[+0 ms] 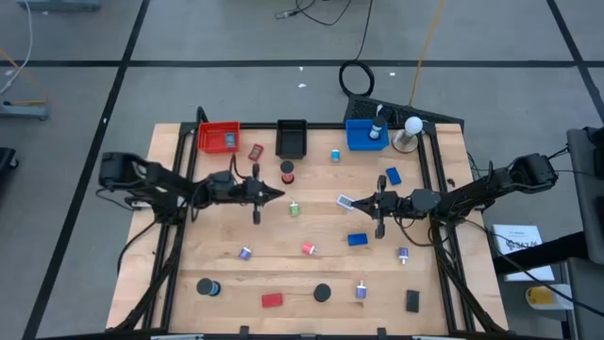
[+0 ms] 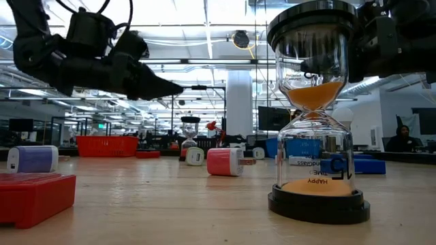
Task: Pick & Place Office items
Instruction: Put the top right blue charger adapter head into the black bin
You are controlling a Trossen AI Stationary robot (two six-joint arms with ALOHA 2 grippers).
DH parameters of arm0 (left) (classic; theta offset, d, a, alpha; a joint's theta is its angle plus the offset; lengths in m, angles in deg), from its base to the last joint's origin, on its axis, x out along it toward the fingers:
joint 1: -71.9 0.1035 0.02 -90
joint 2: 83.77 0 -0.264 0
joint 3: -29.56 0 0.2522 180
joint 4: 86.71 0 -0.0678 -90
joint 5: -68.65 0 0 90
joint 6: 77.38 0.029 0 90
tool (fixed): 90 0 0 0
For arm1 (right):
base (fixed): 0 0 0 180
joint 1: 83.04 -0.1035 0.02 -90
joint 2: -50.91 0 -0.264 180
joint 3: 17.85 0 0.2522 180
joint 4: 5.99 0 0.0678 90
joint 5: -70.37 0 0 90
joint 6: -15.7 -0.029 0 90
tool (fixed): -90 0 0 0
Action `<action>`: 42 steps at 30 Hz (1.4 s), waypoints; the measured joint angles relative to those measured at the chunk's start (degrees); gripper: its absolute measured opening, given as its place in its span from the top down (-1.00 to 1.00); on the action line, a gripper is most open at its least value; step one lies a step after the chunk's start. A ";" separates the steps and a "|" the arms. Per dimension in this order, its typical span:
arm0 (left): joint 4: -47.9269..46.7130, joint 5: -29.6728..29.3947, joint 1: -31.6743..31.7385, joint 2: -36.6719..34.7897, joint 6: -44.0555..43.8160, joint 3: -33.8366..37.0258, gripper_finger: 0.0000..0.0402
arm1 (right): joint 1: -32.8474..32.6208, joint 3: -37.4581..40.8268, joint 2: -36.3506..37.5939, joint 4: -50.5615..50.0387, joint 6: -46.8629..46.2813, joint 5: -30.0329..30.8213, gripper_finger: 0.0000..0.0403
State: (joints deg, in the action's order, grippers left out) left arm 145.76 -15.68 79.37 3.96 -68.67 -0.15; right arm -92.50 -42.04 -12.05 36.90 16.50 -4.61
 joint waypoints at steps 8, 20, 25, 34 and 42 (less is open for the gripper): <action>5.42 1.45 -0.53 6.12 -2.65 0.00 0.86 | -0.20 -7.26 0.04 -13.34 0.56 3.52 0.98; 4.32 1.42 -0.53 6.18 -4.76 -0.02 0.91 | -7.93 -26.90 0.07 -68.99 -21.81 17.87 0.98; 4.30 1.42 -0.53 6.18 -4.76 -0.02 0.98 | -14.96 -27.44 0.04 -83.63 -39.19 17.74 0.98; 4.30 1.38 -0.53 6.17 -4.77 -0.01 0.85 | -24.93 -27.46 -0.17 -92.10 -62.59 9.86 0.98; 4.30 1.34 -0.53 6.16 -4.72 -0.02 0.92 | -30.96 -35.68 -9.39 -113.21 -80.14 -0.14 0.98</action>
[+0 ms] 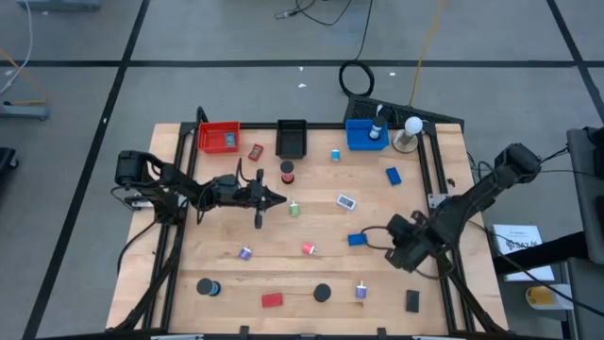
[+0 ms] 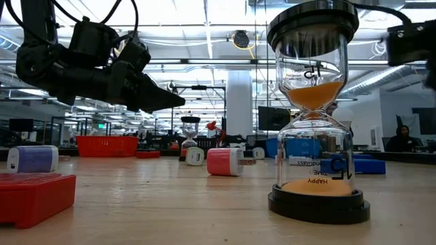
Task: Pick & Place Office items
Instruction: Put the top right blue charger adapter head into the black bin
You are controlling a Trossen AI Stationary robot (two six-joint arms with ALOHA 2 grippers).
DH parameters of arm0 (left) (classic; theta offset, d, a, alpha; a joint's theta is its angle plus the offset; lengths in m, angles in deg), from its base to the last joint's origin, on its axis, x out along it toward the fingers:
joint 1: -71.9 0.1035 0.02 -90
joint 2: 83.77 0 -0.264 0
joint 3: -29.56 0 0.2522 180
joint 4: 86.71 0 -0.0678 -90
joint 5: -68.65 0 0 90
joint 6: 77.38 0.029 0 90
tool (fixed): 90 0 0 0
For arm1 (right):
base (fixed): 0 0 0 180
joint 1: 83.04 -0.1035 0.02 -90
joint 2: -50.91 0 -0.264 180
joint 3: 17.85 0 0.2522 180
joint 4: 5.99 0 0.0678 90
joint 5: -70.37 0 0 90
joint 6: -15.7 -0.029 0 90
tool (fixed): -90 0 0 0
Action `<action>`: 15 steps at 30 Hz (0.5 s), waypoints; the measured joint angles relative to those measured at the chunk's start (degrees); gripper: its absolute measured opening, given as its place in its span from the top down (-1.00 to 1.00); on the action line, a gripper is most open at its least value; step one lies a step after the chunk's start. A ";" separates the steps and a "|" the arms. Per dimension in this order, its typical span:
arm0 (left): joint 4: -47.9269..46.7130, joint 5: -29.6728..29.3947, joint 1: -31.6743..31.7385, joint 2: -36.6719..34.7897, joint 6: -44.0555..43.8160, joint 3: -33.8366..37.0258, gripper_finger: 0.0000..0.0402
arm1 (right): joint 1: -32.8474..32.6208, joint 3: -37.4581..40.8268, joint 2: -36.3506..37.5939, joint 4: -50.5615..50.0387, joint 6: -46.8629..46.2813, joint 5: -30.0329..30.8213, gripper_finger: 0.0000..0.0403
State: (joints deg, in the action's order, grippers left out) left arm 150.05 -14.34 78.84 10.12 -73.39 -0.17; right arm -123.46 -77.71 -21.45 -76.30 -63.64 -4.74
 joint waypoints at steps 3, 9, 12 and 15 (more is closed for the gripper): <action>-0.01 0.04 -0.02 0.00 -0.01 0.00 0.97 | -1.98 -4.77 -4.68 -8.24 -6.19 -2.93 0.97; -0.11 0.40 -0.76 0.00 0.23 0.00 0.93 | -5.80 -8.58 -9.90 -10.61 -16.48 -9.12 0.76; -0.11 0.44 -1.48 0.00 1.03 0.00 0.86 | -7.45 -8.62 -10.89 -10.10 -21.35 -9.32 0.56; -0.11 0.45 -1.95 0.00 1.81 0.00 0.82 | -8.32 -8.62 -11.19 -9.02 -24.25 -9.03 0.34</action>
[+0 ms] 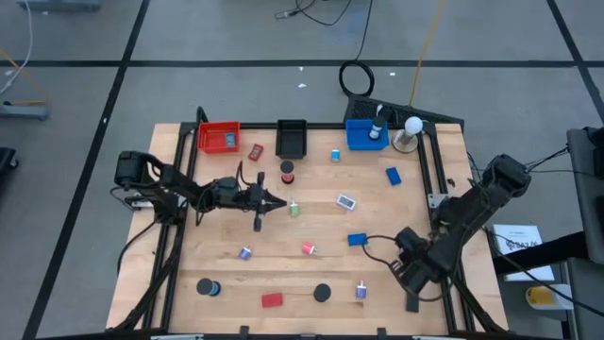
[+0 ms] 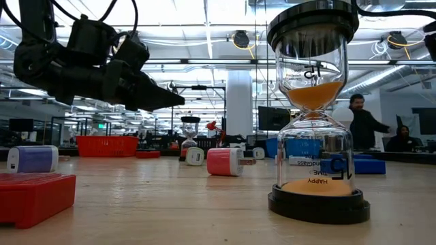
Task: Pick & Place Office items
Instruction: Put the top right blue charger adapter head into the black bin
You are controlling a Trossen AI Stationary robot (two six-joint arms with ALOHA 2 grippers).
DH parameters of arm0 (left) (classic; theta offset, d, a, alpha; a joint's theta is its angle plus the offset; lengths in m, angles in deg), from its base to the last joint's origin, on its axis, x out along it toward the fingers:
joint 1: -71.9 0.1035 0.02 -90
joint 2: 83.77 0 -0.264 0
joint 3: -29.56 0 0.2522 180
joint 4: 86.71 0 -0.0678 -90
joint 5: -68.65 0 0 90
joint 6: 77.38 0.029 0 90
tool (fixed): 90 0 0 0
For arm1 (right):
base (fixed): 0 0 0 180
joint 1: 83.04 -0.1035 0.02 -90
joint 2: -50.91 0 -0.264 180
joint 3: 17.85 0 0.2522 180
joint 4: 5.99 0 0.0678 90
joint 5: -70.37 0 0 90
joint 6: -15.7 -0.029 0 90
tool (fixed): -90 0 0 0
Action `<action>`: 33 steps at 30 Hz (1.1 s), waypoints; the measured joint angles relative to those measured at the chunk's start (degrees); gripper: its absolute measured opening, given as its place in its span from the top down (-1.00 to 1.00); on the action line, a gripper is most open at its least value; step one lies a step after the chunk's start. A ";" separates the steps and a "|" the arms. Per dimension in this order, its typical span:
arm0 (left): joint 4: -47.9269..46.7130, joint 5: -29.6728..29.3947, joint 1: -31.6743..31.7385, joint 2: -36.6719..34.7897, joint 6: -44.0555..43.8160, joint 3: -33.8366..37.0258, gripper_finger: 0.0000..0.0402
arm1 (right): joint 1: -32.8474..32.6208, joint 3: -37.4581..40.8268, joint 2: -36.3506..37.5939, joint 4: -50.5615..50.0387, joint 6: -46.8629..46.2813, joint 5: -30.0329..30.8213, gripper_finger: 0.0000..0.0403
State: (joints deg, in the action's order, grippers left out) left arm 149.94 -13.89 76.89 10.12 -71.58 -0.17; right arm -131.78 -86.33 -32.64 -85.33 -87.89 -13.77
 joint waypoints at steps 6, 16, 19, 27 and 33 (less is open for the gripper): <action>0.00 -0.02 -0.04 0.00 0.10 0.00 0.82 | -0.19 0.41 -0.02 0.45 -2.46 1.82 -0.01; 0.00 -0.04 -0.04 0.00 -0.08 0.00 0.81 | 0.22 9.81 -0.04 14.38 -5.00 1.80 -0.14; 0.00 -0.04 -0.04 0.00 -0.09 0.00 0.81 | 0.38 11.85 0.10 16.40 -4.18 1.79 -0.08; 0.00 -0.09 -0.04 0.00 -0.09 0.00 0.81 | 1.01 12.68 0.44 16.27 0.56 4.51 0.28; -0.02 -0.09 -0.04 0.00 -0.08 0.00 0.81 | 5.45 12.90 1.24 14.69 8.11 7.92 0.35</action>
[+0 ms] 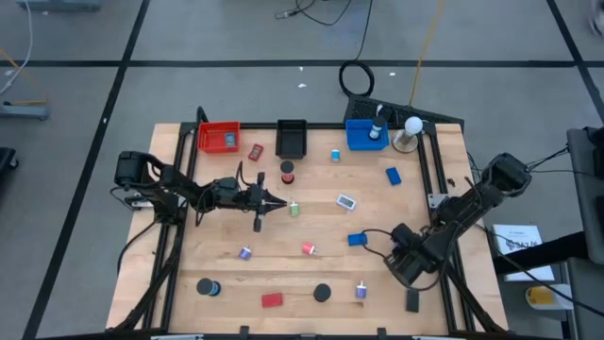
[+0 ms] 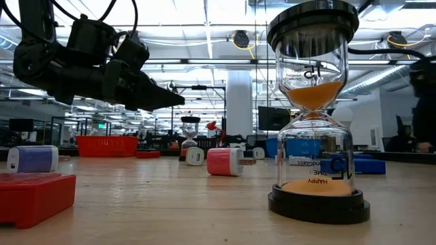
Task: Pick & Place Office items
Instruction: Put the top right blue charger adapter head into the black bin
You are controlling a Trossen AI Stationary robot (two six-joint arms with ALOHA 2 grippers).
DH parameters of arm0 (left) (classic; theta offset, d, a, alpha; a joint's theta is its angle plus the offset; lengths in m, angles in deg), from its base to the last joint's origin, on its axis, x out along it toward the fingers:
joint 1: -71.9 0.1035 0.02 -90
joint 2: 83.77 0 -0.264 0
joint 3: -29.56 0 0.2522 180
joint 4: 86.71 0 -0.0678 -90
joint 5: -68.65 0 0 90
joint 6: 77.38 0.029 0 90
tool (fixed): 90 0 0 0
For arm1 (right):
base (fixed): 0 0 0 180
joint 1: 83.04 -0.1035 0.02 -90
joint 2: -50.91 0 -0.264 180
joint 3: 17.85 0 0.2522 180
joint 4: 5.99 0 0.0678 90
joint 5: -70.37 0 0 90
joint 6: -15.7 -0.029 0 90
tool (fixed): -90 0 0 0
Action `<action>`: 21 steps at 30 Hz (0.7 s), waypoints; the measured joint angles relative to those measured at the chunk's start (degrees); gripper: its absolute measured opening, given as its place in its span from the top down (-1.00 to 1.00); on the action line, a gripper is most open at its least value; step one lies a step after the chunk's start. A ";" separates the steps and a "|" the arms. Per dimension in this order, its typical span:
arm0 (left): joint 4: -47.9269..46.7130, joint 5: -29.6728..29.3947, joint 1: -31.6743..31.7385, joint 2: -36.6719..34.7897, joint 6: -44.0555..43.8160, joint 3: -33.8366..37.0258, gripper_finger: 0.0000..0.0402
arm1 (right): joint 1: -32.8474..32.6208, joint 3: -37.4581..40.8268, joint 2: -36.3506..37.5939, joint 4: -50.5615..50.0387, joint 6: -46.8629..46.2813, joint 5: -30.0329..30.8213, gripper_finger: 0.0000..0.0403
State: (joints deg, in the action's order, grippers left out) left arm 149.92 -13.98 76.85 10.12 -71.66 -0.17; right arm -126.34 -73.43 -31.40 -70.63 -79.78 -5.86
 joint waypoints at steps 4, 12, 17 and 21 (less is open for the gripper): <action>0.01 0.00 0.00 0.00 0.00 0.00 0.81 | 7.70 0.00 0.53 -1.28 10.56 3.16 0.28; 0.00 0.00 0.00 0.00 0.00 0.00 0.81 | 27.38 0.00 0.53 9.90 39.70 5.84 0.35; -0.17 0.00 0.00 0.00 0.00 0.00 0.81 | 34.32 0.13 0.56 16.79 50.57 2.45 0.28; -0.24 0.00 0.00 0.00 0.00 -0.02 0.81 | 36.89 1.41 0.58 19.57 53.48 0.49 0.15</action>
State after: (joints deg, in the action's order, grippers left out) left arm 149.68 -13.98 76.85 10.12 -71.66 -0.19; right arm -89.44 -72.02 -30.83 -51.07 -26.30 -5.37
